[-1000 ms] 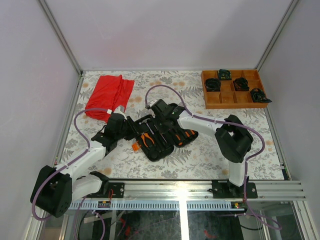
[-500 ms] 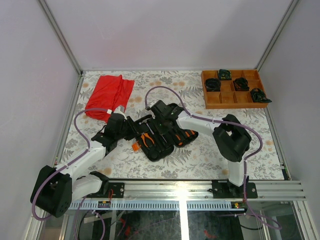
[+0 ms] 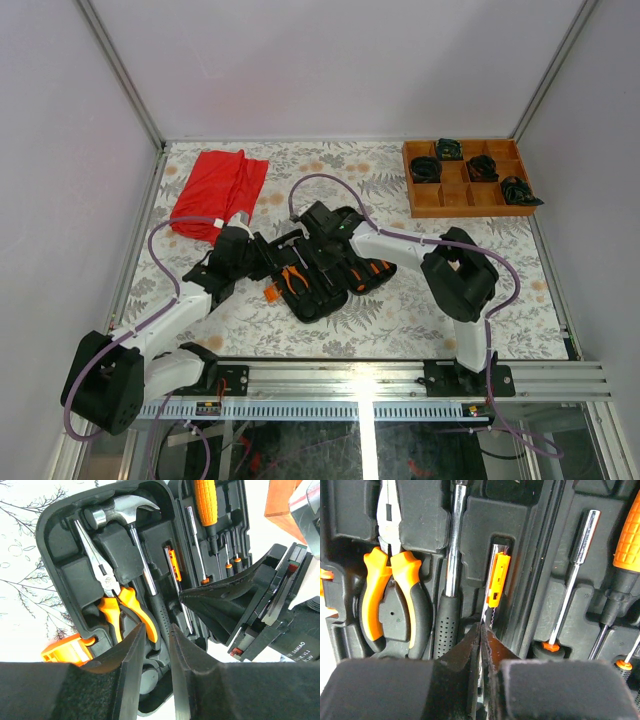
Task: Sort the tools into containers
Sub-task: Adjust the screwdriver in the storage box.
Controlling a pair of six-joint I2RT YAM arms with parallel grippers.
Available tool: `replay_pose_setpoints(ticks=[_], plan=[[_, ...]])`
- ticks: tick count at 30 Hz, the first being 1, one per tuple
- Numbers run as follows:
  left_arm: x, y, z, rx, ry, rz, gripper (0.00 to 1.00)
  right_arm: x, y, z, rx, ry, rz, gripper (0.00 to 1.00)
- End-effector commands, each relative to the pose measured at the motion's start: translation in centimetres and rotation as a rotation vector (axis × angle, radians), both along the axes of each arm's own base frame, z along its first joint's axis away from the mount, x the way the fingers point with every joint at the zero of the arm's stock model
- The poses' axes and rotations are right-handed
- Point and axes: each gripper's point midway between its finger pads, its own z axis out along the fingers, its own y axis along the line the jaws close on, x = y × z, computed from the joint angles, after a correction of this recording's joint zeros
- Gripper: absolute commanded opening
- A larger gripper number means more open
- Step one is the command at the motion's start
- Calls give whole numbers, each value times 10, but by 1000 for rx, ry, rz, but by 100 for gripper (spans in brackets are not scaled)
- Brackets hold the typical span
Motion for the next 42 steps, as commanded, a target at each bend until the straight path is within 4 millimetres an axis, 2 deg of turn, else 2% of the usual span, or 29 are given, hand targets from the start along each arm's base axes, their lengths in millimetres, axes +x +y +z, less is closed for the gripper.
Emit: replay_pose_setpoints(ticks=[1,10,20,22,24,27,31,34,37,42], plan=[[4,0,4,-11,-33,-4,25,1,7,5,-19,-22,16,7],[4,-1,3,-10,-30,-6,25,2,0,-6,-106,-33,2,3],[3,1,0,-7,-28,-4,24,-17,-20,-46,-244,48,14,0],[2,2,-1,-5,-26,-2,24,-19,-22,-46,-241,44,14,0],[2,3,-2,-3,-25,3,24,-17,-19,-38,-216,29,9,0],[1,4,-2,-2,-25,6,24,-12,-10,-11,-141,-18,9,1],[1,5,-1,-2,-27,6,24,-5,6,32,-20,-90,12,10],[1,5,0,-2,-27,6,24,0,12,57,49,-139,3,18],[1,5,0,-1,-25,6,24,2,15,68,85,-165,-2,25],[0,5,-1,1,-22,5,24,6,8,70,75,-192,-22,26]])
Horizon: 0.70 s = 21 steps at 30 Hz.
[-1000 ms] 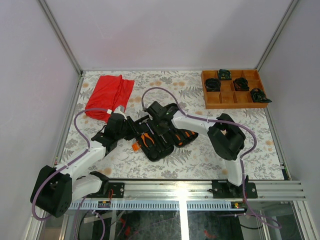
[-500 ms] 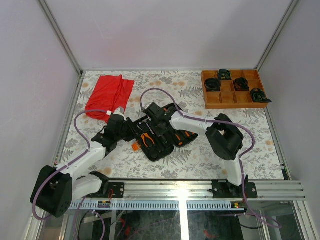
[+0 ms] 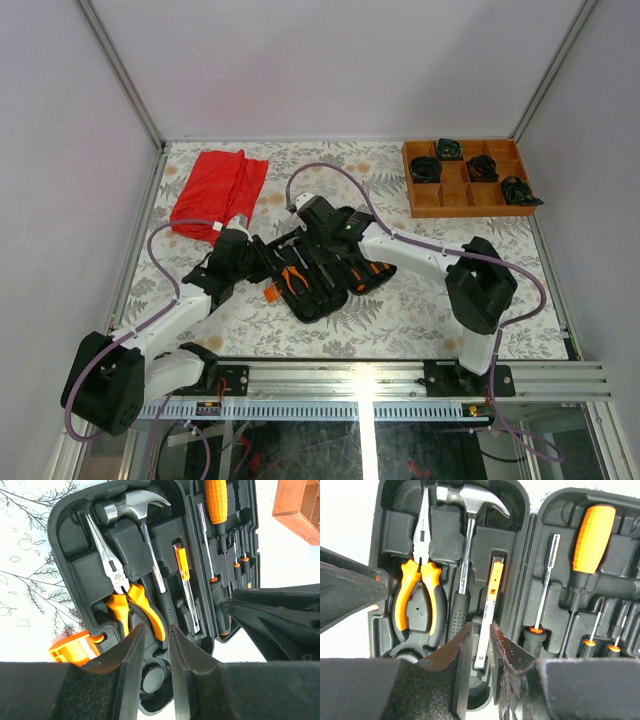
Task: Sort the tools into containers
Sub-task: Adjust the screwdriver in the storage box, then adjust the storage box at the center of the board.
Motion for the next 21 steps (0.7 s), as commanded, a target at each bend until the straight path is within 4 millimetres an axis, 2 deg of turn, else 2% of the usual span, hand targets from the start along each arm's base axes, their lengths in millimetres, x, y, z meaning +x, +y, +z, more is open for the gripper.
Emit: replay_pose_setpoints(ticks=[1,5,10,13,17,21], plan=[[3,1,6,-1,-35,-3,24,7,-3,19,27,-70,-29,26],[-1,5,0,19,-18,-2,24,24,-31,24,21,-83,-92,28],[-9,8,-5,28,-6,-11,27,53,-79,31,66,-66,-162,35],[-10,11,-11,43,10,-2,28,69,-107,26,44,-58,-194,39],[-10,15,-20,77,37,12,30,83,-130,15,53,-27,-224,45],[-7,21,-29,131,69,26,32,93,-140,5,91,25,-221,50]])
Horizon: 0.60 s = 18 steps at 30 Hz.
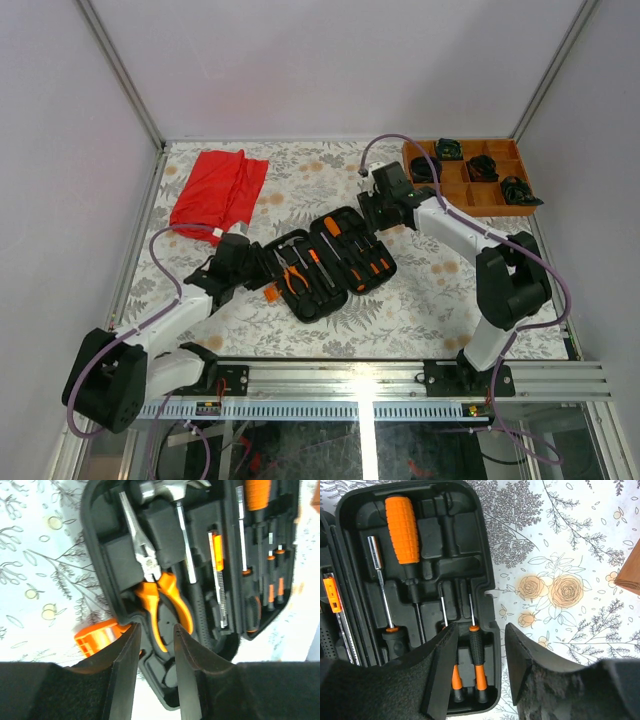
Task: Sort the tools into containers
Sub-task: Adjust the storage box at the center of the board.
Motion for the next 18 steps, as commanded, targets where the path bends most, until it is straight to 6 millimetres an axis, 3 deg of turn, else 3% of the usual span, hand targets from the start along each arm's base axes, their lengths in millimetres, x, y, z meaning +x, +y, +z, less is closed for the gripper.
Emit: replay_pose_setpoints(ticks=[1,9,13,18], plan=[[5,13,-12,89,28,22,32,9,3,-2,80,26,64,50],[11,10,-24,111,60,9,32,15,-6,-27,108,97,6,45],[17,7,-28,125,72,-7,32,10,-14,-42,108,132,-39,44],[26,3,-27,134,71,-20,31,-3,-20,-48,116,159,-71,37]])
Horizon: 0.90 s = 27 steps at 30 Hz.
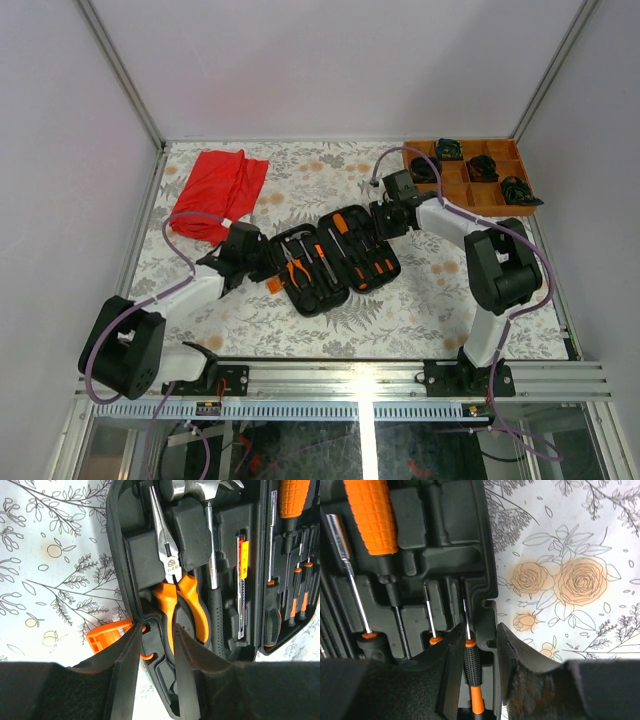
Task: Sort the tools into containers
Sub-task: Adjust the storage box at the center of the board.
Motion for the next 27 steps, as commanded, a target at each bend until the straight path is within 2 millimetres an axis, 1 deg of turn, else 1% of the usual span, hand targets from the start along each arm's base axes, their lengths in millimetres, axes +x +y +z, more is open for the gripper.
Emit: replay_pose_setpoints(ticks=[1,5,8,9,12,13,15,17,19,23,25,27], plan=[[11,4,-6,46,-6,-11,30,-7,-1,5,44,4,-44,36],[19,2,-2,47,-12,-14,30,-25,-4,4,70,41,-88,33],[23,3,2,54,-16,-12,30,-43,-4,4,109,64,-119,33],[25,4,5,55,-21,-10,31,-51,-7,1,112,77,-127,33],[27,7,12,58,-35,1,33,-61,-12,10,126,57,-144,33],[27,7,15,58,-41,3,36,-61,-14,15,124,38,-154,33],[25,9,18,59,-46,8,41,-59,-21,20,104,3,-175,38],[23,11,23,59,-56,12,44,-54,-25,28,89,-33,-192,45],[19,13,25,56,-63,14,46,-49,-27,39,95,-76,-200,48],[9,15,26,41,-82,7,46,-43,-32,56,114,-160,-241,51],[5,13,24,29,-88,-4,46,-41,-40,59,112,-185,-277,51],[2,13,20,24,-84,-14,44,-40,-50,56,119,-189,-320,49]])
